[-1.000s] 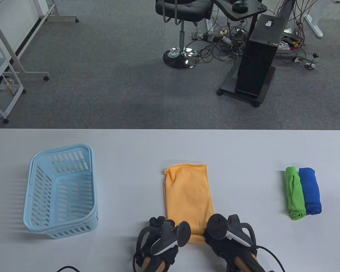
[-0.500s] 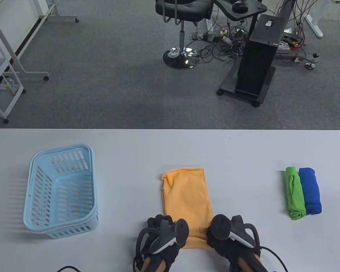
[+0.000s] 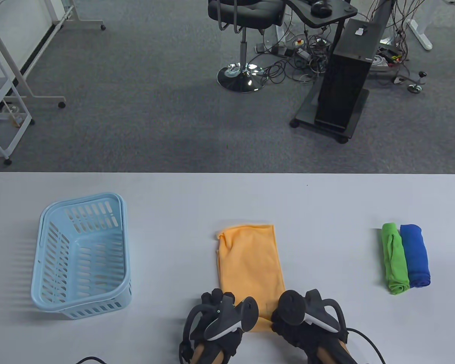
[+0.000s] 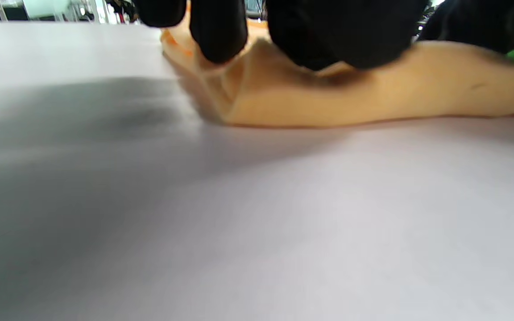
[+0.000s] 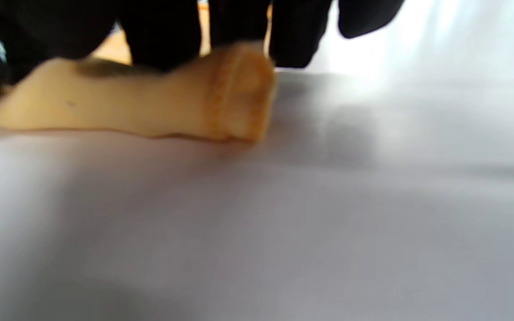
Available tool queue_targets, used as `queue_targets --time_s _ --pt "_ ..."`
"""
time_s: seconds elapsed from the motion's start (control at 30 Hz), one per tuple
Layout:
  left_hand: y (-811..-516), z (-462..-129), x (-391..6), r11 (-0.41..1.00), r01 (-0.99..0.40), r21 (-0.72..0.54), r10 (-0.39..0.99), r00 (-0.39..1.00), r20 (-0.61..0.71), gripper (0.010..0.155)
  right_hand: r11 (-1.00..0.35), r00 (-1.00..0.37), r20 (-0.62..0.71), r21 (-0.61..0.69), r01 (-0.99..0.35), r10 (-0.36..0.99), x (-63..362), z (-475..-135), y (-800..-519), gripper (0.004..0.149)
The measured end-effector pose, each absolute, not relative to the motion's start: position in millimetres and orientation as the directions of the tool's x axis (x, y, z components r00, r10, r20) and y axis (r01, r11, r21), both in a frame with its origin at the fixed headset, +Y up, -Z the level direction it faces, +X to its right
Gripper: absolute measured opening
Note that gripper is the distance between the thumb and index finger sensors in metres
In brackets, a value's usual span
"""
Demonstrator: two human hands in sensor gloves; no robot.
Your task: Roll rectangular towel into towel roll
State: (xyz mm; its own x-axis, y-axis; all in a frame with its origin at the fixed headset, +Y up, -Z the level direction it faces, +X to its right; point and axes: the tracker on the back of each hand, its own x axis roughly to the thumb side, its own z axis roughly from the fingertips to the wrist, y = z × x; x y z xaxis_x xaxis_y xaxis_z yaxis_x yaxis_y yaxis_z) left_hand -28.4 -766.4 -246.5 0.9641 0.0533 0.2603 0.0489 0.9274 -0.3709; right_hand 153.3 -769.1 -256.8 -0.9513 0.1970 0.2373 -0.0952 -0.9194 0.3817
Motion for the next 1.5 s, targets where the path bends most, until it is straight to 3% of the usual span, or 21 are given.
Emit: queue_targets --time_s 0.13,0.27,0.47,0.77,0.87,0.97,1.03,1.1,1.17,1.3,1.4,1.5 --pt "-771 -248 -25 0.913 0.102 -0.396 0.016 0.959 0.284 0.069 -0.898 -0.955 0.278 0.439 0.026 0.108 146 -255 -779 0.071" --pt "-776 -249 -23 0.897 0.137 -0.42 -0.015 0.959 0.283 0.074 -0.912 -0.964 0.262 0.407 0.062 0.052 141 -255 -782 0.063" --pt "-775 -249 -21 0.938 0.087 -0.334 0.019 0.953 0.303 0.056 -0.939 -0.965 0.238 0.342 -0.023 0.11 145 -258 -779 0.052" --pt "-765 -246 -26 0.943 0.053 -0.329 0.043 0.96 0.278 0.052 -0.93 -0.956 0.236 0.358 -0.082 0.176 154 -260 -766 0.049" --pt "-767 -246 -26 0.946 0.063 -0.319 0.026 0.964 0.266 0.049 -0.949 -0.962 0.231 0.306 -0.072 0.148 154 -259 -768 0.053" --pt "-765 -246 -25 0.956 0.033 -0.291 0.046 0.964 0.26 0.055 -0.956 -0.957 0.254 0.287 -0.066 0.142 151 -257 -771 0.062" --pt "-764 -245 -22 0.964 0.04 -0.264 0.037 0.96 0.278 0.047 -0.956 -0.942 0.27 0.266 -0.125 0.198 147 -257 -771 0.053" --pt "-766 -244 -18 0.961 0.077 -0.267 0.009 0.952 0.307 0.042 -0.968 -0.939 0.304 0.233 -0.089 0.16 143 -256 -772 0.047" --pt "-768 -243 -17 0.946 0.109 -0.305 -0.012 0.952 0.305 0.044 -0.969 -0.941 0.324 0.245 -0.02 0.101 141 -255 -773 0.046" --pt "-766 -241 -19 0.941 0.081 -0.328 0.014 0.96 0.279 0.049 -0.951 -0.95 0.289 0.31 -0.024 0.118 144 -256 -771 0.05" --pt "-763 -239 -23 0.92 0.044 -0.388 0.064 0.963 0.261 0.059 -0.919 -0.948 0.244 0.382 -0.1 0.204 149 -256 -770 0.06" --pt "-764 -238 -23 0.914 0.058 -0.401 0.06 0.96 0.275 0.067 -0.907 -0.954 0.244 0.417 -0.059 0.174 150 -256 -775 0.065"
